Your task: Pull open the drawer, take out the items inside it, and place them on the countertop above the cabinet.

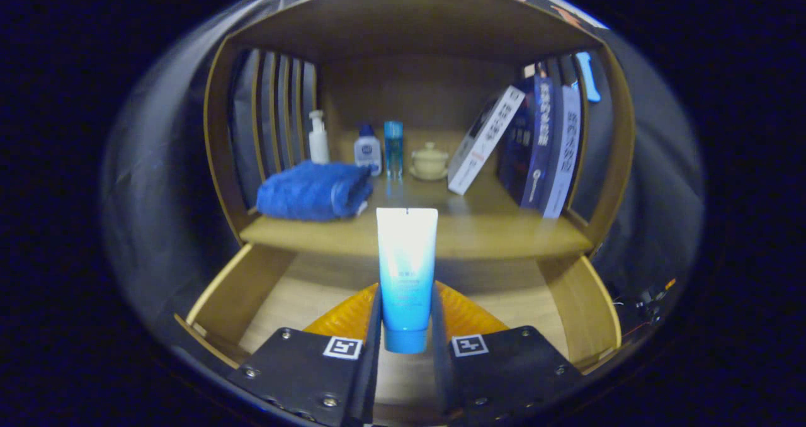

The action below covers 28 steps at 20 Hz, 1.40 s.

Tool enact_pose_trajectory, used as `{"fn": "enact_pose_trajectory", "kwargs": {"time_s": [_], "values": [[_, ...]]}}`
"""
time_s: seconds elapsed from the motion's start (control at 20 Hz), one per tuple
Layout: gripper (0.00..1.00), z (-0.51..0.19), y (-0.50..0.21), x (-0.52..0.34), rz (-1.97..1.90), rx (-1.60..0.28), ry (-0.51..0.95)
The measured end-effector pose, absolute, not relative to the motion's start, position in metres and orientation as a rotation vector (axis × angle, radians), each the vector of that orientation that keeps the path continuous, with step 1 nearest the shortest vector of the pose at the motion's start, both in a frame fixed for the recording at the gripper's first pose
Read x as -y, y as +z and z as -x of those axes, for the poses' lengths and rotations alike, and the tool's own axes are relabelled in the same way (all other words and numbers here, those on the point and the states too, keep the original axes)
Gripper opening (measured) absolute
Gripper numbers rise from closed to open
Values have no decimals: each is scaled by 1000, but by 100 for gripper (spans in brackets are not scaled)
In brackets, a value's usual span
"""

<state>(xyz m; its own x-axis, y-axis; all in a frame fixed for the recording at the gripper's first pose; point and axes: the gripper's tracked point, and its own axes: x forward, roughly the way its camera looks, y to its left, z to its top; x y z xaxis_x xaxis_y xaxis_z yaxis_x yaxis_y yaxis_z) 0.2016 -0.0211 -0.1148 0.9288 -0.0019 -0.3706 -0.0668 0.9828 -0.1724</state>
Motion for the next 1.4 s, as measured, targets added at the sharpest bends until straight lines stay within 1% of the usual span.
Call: {"fn": "enact_pose_trajectory", "kwargs": {"time_s": [0.15, 0.35, 0.6, 0.9, 1.25, 1.4], "values": [[37, -204, -69, 12, 164, -245, 50], [37, -215, -28, 2, 198, -122, 62], [37, -242, -6, -6, 242, -28, 47], [37, -292, -42, -8, 291, -95, 32], [38, -346, -124, 12, 194, -250, -31], [37, -357, -131, 9, 176, -229, -43]]}}
